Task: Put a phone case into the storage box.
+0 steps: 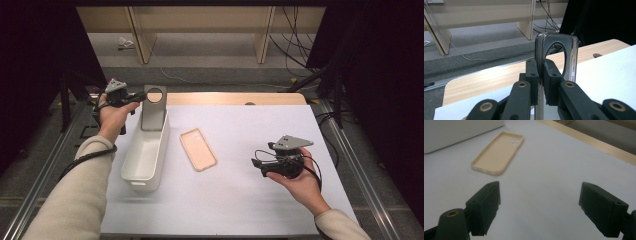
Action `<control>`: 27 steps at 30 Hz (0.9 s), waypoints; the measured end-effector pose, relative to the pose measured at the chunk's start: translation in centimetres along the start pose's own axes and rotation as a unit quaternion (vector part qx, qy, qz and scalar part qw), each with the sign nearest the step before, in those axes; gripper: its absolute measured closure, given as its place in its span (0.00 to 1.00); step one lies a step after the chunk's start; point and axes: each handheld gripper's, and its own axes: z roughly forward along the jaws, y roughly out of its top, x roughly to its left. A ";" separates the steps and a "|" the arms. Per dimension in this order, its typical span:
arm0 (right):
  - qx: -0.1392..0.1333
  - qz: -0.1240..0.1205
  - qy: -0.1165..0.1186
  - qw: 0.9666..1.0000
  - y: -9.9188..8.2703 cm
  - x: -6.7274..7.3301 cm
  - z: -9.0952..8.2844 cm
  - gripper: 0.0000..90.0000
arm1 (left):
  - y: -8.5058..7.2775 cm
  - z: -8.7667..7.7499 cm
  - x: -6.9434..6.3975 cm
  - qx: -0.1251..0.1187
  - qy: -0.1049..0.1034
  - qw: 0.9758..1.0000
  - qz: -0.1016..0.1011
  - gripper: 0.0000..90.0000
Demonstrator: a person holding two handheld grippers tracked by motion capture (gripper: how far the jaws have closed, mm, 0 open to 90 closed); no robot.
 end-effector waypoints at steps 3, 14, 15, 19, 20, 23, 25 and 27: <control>0.000 -0.001 0.000 1.000 0.0 0.0 0.0 0.20 | -0.1 0.1 0.0 0.001 0.001 1.000 -0.001 0.92; 0.001 0.000 0.000 1.000 0.0 0.0 0.0 0.20 | -0.5 0.4 0.1 0.007 0.003 1.000 -0.002 0.92; 0.001 0.000 0.000 1.000 0.0 0.0 0.0 0.20 | -0.5 0.4 0.1 0.008 0.003 1.000 -0.003 0.92; 0.001 -0.001 0.000 1.000 0.0 0.0 0.0 0.20 | -0.6 0.4 0.1 0.009 0.003 1.000 -0.005 0.92; 0.001 -0.001 0.000 1.000 0.0 0.0 0.0 0.20 | -0.6 0.4 0.1 0.009 0.003 1.000 -0.005 0.92; 0.002 -0.001 0.000 1.000 0.0 0.1 0.1 0.20 | -0.7 0.4 0.2 0.010 0.004 1.000 -0.007 0.92; 0.002 -0.001 0.000 1.000 0.0 0.1 0.1 0.20 | -0.8 0.4 0.3 0.012 0.004 1.000 -0.007 0.92; 0.002 -0.001 0.000 1.000 0.0 0.1 0.1 0.20 | -0.9 0.4 0.3 0.013 0.005 1.000 -0.008 0.92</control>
